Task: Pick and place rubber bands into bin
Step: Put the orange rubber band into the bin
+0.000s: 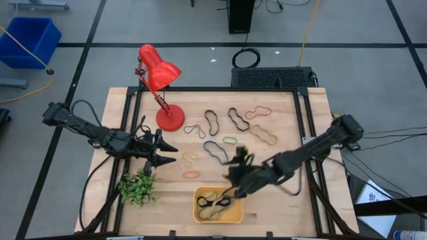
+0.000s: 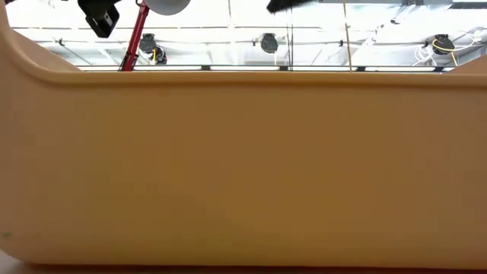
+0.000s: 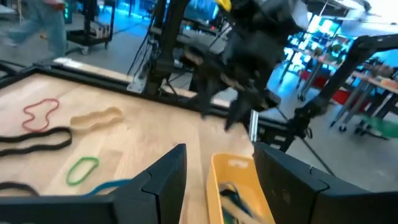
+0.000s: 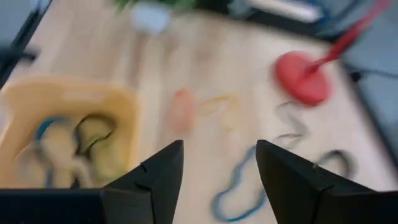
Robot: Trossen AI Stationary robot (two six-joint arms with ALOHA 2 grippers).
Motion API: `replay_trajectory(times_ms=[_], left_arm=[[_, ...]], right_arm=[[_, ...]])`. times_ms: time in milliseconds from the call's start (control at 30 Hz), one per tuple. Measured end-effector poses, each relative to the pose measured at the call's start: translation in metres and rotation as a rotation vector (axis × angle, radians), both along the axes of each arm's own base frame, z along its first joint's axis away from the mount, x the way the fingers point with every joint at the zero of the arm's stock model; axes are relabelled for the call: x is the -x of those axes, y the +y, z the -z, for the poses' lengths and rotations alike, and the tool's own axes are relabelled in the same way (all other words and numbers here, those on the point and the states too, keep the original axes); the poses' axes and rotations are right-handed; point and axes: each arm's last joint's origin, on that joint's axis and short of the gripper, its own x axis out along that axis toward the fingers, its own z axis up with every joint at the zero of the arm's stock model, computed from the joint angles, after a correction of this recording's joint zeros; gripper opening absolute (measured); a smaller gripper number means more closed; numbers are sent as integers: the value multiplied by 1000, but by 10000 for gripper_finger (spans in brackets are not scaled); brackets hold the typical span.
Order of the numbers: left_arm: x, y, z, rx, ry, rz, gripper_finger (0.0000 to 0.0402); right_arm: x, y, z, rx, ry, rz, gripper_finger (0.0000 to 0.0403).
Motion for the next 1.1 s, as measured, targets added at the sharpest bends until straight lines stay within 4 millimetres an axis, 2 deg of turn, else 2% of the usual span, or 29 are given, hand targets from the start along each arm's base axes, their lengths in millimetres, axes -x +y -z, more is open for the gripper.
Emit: replay_trajectory(times_ms=[133, 267, 400, 533, 633, 800, 1100], left_arm=[[-8, -3, 8, -59, 44, 0, 195], [-24, -10, 25, -164, 142, -9, 195], [-46, -18, 34, -279, 272, -5, 195], [-68, -26, 42, -410, 480, -8, 195], [-82, -28, 53, -463, 623, -19, 195], [-100, -28, 75, -359, 742, 15, 195], [-112, -29, 116, -326, 911, 13, 195]], right_arm=[[25, -19, -23, -11, -133, 110, 195], [51, -34, -31, -50, -252, 168, 197], [72, -46, -30, -144, -407, 180, 198], [87, -54, -19, -215, -521, 181, 197], [94, -58, -9, -249, -576, 183, 197], [98, -59, 1, -257, -596, 181, 197], [96, -64, 1, -210, -585, 182, 196]])
